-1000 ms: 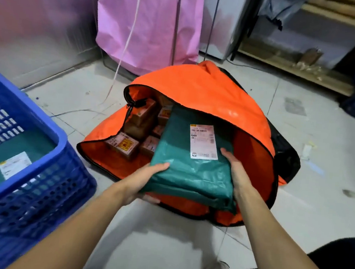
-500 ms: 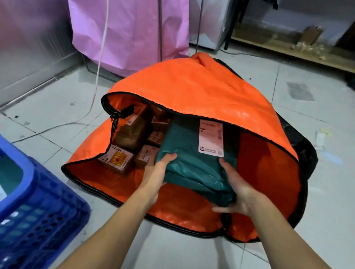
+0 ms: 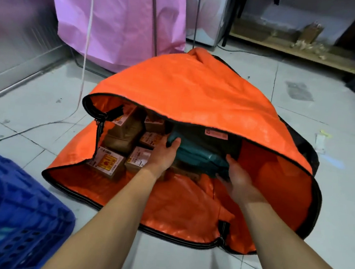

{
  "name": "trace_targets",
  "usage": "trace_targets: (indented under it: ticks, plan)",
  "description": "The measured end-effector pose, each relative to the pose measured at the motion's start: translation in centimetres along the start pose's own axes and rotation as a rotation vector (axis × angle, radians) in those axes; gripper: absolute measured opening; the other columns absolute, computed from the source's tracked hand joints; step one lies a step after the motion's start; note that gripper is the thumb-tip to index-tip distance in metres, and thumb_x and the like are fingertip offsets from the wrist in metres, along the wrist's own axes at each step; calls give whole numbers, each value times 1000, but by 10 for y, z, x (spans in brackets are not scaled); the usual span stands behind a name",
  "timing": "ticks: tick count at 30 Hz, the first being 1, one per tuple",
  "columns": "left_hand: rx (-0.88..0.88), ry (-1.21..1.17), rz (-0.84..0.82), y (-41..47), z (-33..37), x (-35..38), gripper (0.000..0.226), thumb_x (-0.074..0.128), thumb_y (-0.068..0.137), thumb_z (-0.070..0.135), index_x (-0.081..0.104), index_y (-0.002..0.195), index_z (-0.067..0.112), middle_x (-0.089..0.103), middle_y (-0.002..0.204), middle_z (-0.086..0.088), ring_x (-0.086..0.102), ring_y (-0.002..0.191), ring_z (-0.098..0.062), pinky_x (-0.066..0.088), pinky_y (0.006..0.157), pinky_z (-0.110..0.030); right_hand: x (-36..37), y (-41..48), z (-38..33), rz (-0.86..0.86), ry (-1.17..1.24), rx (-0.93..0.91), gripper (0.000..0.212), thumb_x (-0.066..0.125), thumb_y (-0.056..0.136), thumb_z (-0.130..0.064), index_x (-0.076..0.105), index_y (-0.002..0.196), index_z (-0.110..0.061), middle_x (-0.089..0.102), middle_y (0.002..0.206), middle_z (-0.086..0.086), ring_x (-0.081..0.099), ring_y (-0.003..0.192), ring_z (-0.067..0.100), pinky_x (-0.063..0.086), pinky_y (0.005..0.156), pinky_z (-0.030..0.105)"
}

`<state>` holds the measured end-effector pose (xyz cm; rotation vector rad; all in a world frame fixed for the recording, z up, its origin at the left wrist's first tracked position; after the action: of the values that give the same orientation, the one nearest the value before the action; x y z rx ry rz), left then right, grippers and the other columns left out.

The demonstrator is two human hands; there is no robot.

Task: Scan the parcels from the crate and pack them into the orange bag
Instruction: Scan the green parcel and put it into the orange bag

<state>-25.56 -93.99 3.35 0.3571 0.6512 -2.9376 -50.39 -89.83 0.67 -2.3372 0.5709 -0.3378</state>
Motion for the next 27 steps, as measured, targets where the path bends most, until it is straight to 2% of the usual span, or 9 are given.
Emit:
trace_targets:
  ticks: [4, 9, 11, 13, 15, 17, 20, 23, 27]
  plan:
    - [17, 102, -20, -15, -8, -10, 55, 50, 107, 43, 42, 157, 22, 47, 159, -5, 43, 145, -29, 36, 112, -33, 5, -4, 15, -5, -2, 2, 33, 60, 103, -18, 56, 134, -7, 64, 122, 13, 62, 86, 18, 53, 67, 29]
    - [-62, 230, -68, -37, 0, -34, 62, 48, 108, 45, 33, 161, 17, 36, 165, -11, 36, 149, -34, 34, 117, -38, 12, -24, 25, -5, 75, 7, 34, 63, 99, -25, 56, 130, -13, 64, 112, 8, 63, 88, 20, 53, 75, 33]
    - [-68, 267, -92, -51, 7, -53, 63, 53, 103, 51, 45, 155, 17, 48, 157, -14, 47, 141, -36, 42, 114, -42, 16, -36, 35, 7, 56, 44, 34, 61, 100, -26, 55, 130, -14, 61, 109, 8, 59, 89, 22, 49, 78, 33]
    - [-30, 255, -76, -59, 11, -80, 55, 59, 91, 55, 69, 129, 17, 70, 130, -14, 66, 118, -34, 52, 103, -49, 26, -46, 49, -17, -37, 100, 41, 61, 99, -29, 53, 136, -13, 58, 117, 12, 57, 85, 23, 50, 76, 36]
    - [2, 255, -50, -72, 20, -113, 35, 58, 91, 45, 77, 96, 16, 80, 97, -7, 75, 92, -30, 58, 92, -55, 45, -65, 66, -83, -176, 157, 42, 61, 99, -32, 51, 136, -14, 55, 124, 15, 61, 84, 29, 54, 75, 41]
    - [0, 268, -55, -101, 42, -138, 28, 58, 101, 29, 74, 84, 13, 78, 83, -7, 75, 77, -28, 60, 89, -53, 76, -92, 73, -227, -332, 142, 35, 58, 101, -34, 52, 130, -15, 59, 122, 16, 66, 80, 30, 55, 68, 37]
    - [-8, 358, -106, -154, 73, -169, 26, 56, 105, 18, 72, 91, 3, 76, 88, -13, 69, 72, -27, 57, 80, -40, 123, -149, 65, -439, -505, 69, 28, 50, 106, -32, 59, 119, -9, 70, 95, 15, 61, 65, 22, 42, 56, 29]
    - [79, 354, 8, -207, 116, -240, 26, 56, 105, 18, 73, 96, 1, 78, 91, -15, 72, 67, -19, 54, 70, -27, 169, -206, 45, -604, -573, -25, 31, 49, 106, -32, 66, 105, -6, 72, 80, 9, 52, 55, 17, 35, 52, 27]
    - [140, 219, 257, -293, 149, -360, 25, 55, 104, 20, 73, 98, 4, 80, 94, -15, 76, 74, -22, 58, 86, -36, 218, -267, 23, -683, -622, -188, 26, 52, 100, -26, 67, 87, -9, 66, 65, 5, 50, 46, 15, 31, 46, 24]
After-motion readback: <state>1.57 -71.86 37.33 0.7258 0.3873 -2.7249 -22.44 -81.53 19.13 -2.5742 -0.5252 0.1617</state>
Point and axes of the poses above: each hand's wrist, its own y-axis towards the middle knuckle, its own x-axis out of the palm, z = x × y, the point moved 10 cm from there along y, towards the middle knuckle
